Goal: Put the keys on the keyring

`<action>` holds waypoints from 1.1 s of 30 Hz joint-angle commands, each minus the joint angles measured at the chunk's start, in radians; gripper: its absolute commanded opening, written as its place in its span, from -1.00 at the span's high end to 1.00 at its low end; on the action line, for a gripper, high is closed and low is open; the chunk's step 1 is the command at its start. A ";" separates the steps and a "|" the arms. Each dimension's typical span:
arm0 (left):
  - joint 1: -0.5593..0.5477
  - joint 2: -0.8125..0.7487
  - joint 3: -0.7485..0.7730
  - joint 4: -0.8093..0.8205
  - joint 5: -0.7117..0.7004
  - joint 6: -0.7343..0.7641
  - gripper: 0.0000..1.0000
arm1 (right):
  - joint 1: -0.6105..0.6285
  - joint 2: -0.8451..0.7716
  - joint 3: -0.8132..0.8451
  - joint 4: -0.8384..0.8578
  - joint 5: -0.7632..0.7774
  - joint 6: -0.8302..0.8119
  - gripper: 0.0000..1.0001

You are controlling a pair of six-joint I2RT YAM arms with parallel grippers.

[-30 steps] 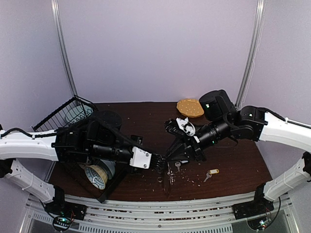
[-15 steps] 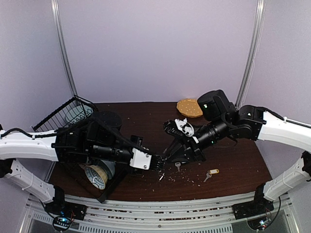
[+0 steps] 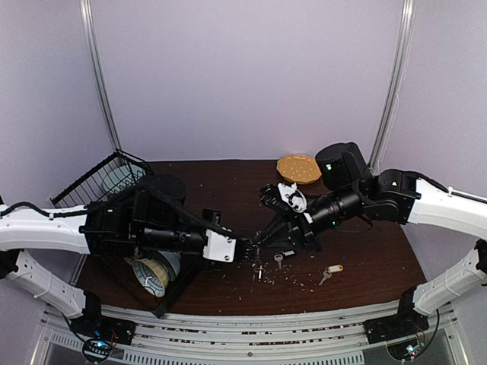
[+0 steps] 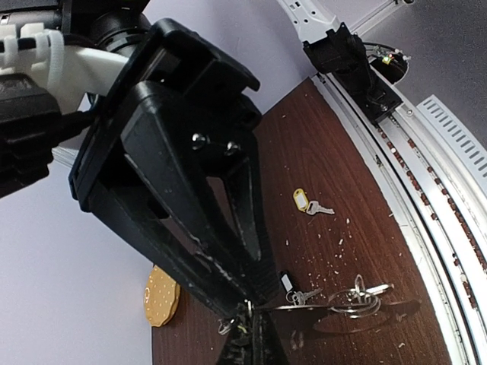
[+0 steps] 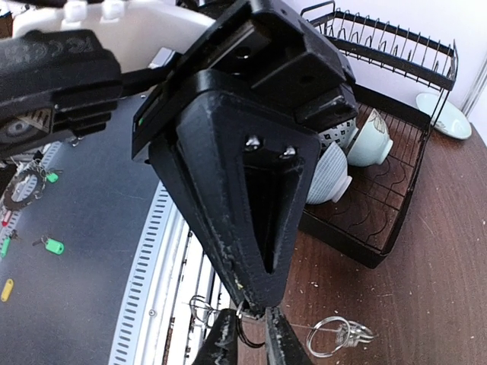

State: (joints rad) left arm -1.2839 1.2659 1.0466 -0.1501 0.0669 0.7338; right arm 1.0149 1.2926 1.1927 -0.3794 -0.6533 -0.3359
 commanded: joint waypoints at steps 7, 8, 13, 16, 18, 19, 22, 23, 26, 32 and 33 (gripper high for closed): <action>-0.006 -0.063 -0.055 0.175 -0.031 -0.036 1.00 | -0.005 -0.029 -0.029 0.050 0.048 0.014 0.82; -0.006 -0.063 -0.055 0.175 -0.030 -0.037 1.00 | -0.004 -0.031 -0.031 0.056 0.049 0.015 0.82; -0.006 -0.053 -0.050 0.160 -0.030 -0.039 1.00 | -0.004 -0.032 -0.037 0.066 0.039 0.016 1.00; -0.006 -0.043 -0.046 0.149 -0.031 -0.033 1.00 | -0.005 -0.032 -0.036 0.078 0.023 0.028 1.00; -0.006 -0.035 -0.047 0.149 -0.035 -0.028 1.00 | -0.005 -0.032 -0.038 0.095 0.021 0.042 1.00; -0.006 -0.029 -0.047 0.147 -0.039 -0.027 1.00 | -0.005 -0.034 -0.041 0.109 0.021 0.053 1.00; -0.006 -0.018 -0.054 0.183 -0.077 -0.036 1.00 | -0.005 -0.061 -0.072 0.182 0.030 0.088 1.00; -0.006 -0.021 -0.068 0.215 -0.100 -0.042 1.00 | -0.005 -0.068 -0.083 0.206 0.026 0.096 1.00; -0.006 -0.040 -0.120 0.344 -0.130 -0.057 0.89 | -0.005 -0.064 -0.085 0.222 0.004 0.107 1.00; -0.006 -0.030 -0.122 0.368 -0.108 -0.081 0.60 | -0.004 -0.059 -0.080 0.220 0.001 0.110 1.00; -0.006 -0.029 -0.121 0.368 -0.104 -0.085 0.60 | -0.005 -0.060 -0.080 0.221 0.000 0.110 1.00</action>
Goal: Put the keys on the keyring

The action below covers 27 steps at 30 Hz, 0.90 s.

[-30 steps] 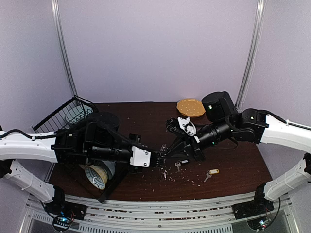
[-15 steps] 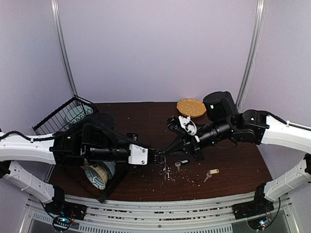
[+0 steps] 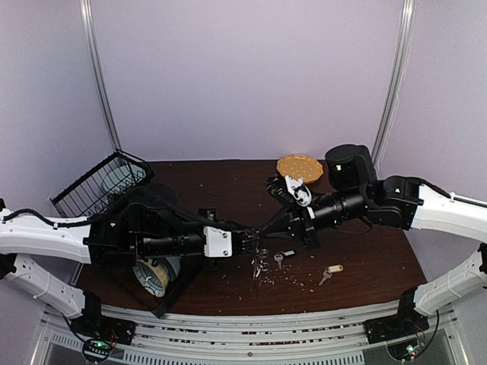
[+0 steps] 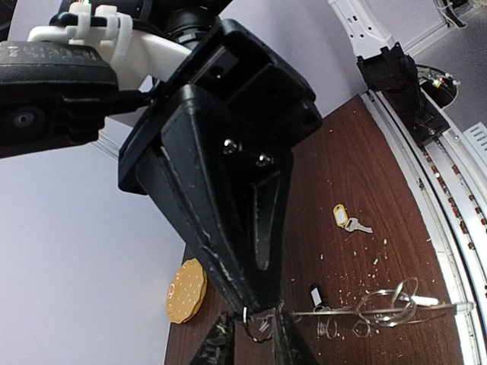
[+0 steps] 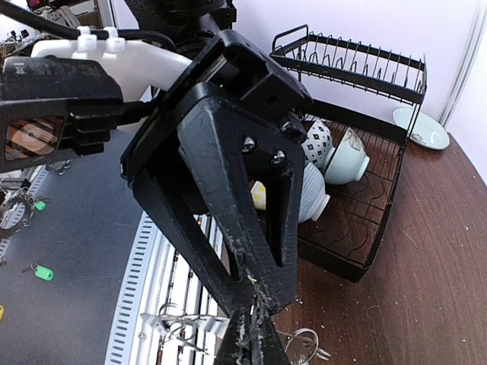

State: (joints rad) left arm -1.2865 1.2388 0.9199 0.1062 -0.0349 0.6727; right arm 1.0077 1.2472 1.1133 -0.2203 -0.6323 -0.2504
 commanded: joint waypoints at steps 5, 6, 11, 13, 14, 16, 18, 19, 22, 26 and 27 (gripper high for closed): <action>-0.004 0.013 0.012 0.103 -0.015 -0.039 0.73 | 0.002 -0.022 -0.004 0.070 -0.036 0.022 1.00; -0.004 0.018 0.015 0.099 -0.029 -0.041 0.73 | 0.003 -0.022 -0.002 0.070 -0.037 0.021 1.00; -0.003 0.033 0.020 0.095 -0.100 -0.055 0.81 | 0.002 -0.026 -0.001 0.068 -0.041 0.022 1.00; -0.004 0.035 0.022 0.100 -0.097 -0.064 0.96 | 0.002 -0.026 -0.002 0.068 -0.044 0.023 1.00; -0.004 0.037 0.023 0.101 -0.102 -0.066 0.98 | 0.002 -0.026 -0.002 0.069 -0.046 0.022 1.00; -0.003 0.043 0.023 0.100 -0.119 -0.069 0.83 | 0.003 -0.029 -0.001 0.070 -0.049 0.021 1.00; -0.002 0.046 0.025 0.095 -0.133 -0.071 0.59 | 0.003 -0.032 -0.004 0.069 -0.049 0.022 1.00; -0.002 0.046 0.026 0.093 -0.136 -0.071 0.59 | 0.002 -0.032 -0.002 0.068 -0.050 0.022 1.00; -0.002 0.046 0.025 0.102 -0.143 -0.077 0.72 | 0.003 -0.032 -0.002 0.067 -0.052 0.021 1.00; -0.001 0.054 0.029 0.100 -0.150 -0.079 0.78 | 0.002 -0.034 -0.002 0.068 -0.054 0.019 1.00; 0.001 0.056 0.031 0.097 -0.150 -0.079 0.79 | 0.003 -0.035 -0.001 0.068 -0.055 0.019 1.00</action>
State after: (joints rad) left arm -1.2980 1.2716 0.9222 0.1425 -0.1295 0.6033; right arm 0.9970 1.2449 1.1080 -0.2062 -0.6189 -0.2363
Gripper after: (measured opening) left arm 0.113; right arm 0.015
